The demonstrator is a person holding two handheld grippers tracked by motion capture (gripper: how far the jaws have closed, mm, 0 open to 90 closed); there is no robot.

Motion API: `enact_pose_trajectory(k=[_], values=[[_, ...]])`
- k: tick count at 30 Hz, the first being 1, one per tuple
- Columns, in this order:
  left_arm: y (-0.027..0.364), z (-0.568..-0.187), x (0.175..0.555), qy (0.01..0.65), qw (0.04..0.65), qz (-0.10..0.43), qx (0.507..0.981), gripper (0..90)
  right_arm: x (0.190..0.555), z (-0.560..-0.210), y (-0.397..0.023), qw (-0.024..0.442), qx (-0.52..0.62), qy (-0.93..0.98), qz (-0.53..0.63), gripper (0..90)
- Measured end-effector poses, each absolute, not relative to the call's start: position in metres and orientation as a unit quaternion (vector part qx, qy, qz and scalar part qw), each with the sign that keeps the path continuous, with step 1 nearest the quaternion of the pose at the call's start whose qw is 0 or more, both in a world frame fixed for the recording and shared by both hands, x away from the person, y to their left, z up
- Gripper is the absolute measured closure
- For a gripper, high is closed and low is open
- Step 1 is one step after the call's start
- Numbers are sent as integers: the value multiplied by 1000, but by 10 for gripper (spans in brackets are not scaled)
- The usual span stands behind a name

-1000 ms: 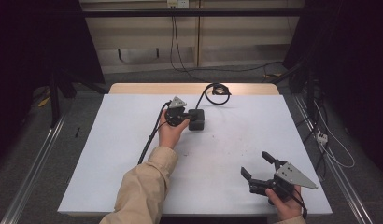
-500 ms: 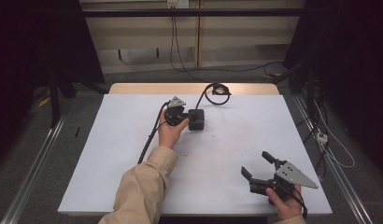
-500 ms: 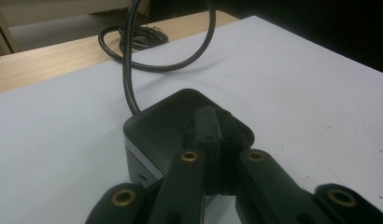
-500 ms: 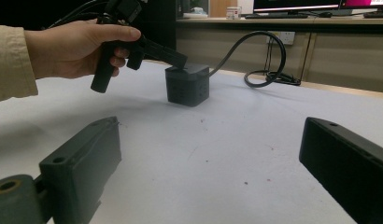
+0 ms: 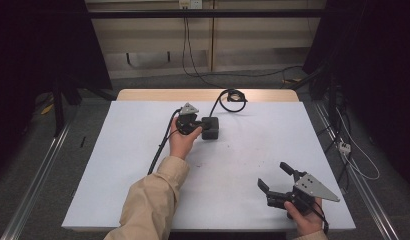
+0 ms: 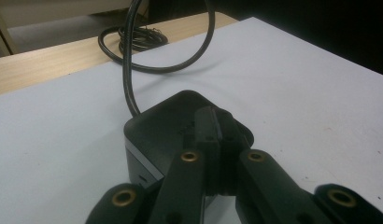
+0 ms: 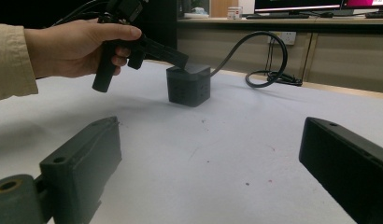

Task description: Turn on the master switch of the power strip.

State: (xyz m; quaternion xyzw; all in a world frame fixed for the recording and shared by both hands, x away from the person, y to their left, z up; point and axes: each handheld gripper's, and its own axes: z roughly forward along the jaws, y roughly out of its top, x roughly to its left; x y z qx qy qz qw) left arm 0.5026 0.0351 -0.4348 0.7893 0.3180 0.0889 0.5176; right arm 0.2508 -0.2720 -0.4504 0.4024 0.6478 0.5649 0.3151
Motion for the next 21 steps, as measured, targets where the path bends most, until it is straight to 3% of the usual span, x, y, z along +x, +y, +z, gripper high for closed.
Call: enact_pose_trajectory(k=[21], values=[[34, -431, 500, 313, 520, 92, 789, 894, 253, -450, -270, 315, 401, 648, 566, 50]])
